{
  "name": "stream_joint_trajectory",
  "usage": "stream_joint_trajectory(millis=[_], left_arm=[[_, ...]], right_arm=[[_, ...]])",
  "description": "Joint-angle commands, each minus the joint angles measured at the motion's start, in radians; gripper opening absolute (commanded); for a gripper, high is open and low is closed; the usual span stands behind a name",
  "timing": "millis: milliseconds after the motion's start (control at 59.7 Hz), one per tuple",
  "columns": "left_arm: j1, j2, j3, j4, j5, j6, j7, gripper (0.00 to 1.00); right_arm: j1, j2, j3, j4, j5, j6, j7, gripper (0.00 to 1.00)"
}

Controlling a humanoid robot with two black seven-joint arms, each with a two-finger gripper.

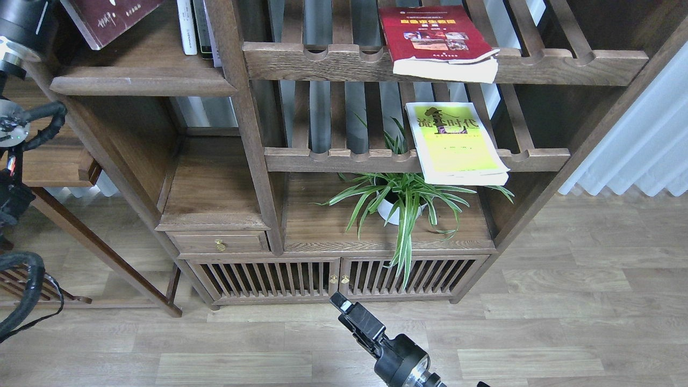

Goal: Organize books on shelf
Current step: 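Push the maroon book onto the upper shelf with the left gripper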

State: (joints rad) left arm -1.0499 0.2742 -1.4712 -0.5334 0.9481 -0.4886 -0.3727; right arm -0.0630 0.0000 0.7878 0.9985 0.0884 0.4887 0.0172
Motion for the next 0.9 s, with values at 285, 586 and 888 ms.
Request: stream_joint_trajectory(millis=[285, 586, 888], left_arm=[[-0.044, -0.027, 0.035, 0.104, -0.002, 0.0, -0.035, 0.0], [-0.104, -0.036, 0.052, 0.197, -0.002, 0.0, -0.046, 0.0], [-0.104, -0.044, 0.101, 0.199, -0.002, 0.0, -0.058, 0.02]], right_arm=[[-0.003, 0.0, 0.005, 0.0, -0.001, 0.0, 0.0, 0.98], [-0.005, 0.0, 0.005, 0.0, -0.001, 0.0, 0.0, 0.98], [-0.006, 0.0, 0.01, 0.0, -0.001, 0.0, 0.0, 0.98]])
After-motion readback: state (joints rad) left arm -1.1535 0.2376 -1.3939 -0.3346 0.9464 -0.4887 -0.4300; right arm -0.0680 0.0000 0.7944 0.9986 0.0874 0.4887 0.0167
